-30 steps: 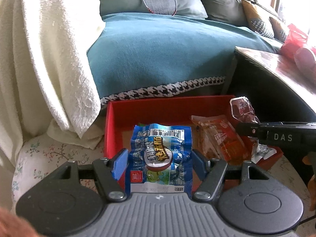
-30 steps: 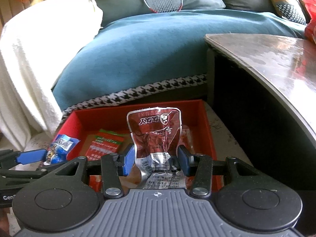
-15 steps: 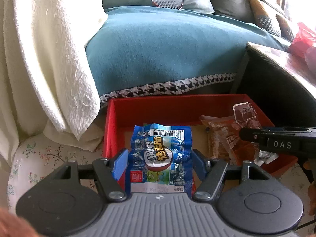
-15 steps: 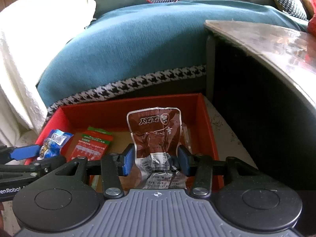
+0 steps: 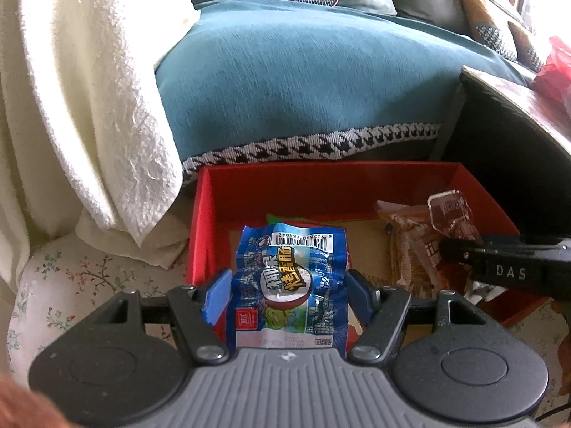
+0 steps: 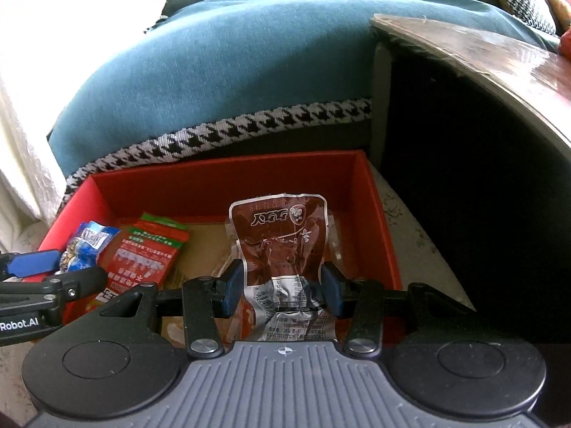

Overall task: Organize snacks
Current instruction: 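Lower both packets into the red box and open both tools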

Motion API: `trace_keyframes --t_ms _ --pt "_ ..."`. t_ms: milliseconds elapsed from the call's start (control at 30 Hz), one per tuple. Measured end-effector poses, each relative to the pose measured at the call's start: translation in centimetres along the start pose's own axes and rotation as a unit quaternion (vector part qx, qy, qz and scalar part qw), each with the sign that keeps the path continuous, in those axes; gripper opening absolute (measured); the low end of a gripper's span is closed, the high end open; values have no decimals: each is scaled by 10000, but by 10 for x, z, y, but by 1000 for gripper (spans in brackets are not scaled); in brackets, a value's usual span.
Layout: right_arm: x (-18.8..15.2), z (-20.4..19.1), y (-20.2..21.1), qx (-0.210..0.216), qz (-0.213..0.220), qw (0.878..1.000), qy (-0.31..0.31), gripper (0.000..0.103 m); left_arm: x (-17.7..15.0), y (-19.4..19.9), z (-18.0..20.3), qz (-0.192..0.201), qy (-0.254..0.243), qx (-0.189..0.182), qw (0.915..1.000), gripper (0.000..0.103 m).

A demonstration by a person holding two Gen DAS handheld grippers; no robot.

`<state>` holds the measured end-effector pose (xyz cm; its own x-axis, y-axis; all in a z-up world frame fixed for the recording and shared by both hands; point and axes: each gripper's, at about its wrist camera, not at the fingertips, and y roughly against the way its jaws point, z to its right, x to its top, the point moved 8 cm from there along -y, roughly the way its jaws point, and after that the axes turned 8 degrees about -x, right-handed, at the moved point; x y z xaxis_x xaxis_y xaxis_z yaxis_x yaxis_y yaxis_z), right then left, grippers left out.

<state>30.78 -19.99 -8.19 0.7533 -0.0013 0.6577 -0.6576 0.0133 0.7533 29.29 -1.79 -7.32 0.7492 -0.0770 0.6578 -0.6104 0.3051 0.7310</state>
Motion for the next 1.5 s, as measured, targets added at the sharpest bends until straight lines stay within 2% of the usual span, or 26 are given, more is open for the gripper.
trace_keyframes --t_ms 567,700,967,1200,1500 --pt "-2 -8 -2 -148 51 9993 350 53 -5 -6 8 -173 -179 35 9997 62" --pt "-1 -7 -2 -185 83 9991 360 61 -6 -7 8 -202 -190 45 9996 62" --pt "1 -4 4 -249 182 9988 370 65 -5 -8 9 -292 -194 66 9994 63" --pt "-2 -10 4 -358 220 9967 690 69 -4 -2 8 -226 -191 171 9994 63" --pt "5 -3 18 -472 423 9961 617 72 -2 9 9 -129 -231 196 9995 63"
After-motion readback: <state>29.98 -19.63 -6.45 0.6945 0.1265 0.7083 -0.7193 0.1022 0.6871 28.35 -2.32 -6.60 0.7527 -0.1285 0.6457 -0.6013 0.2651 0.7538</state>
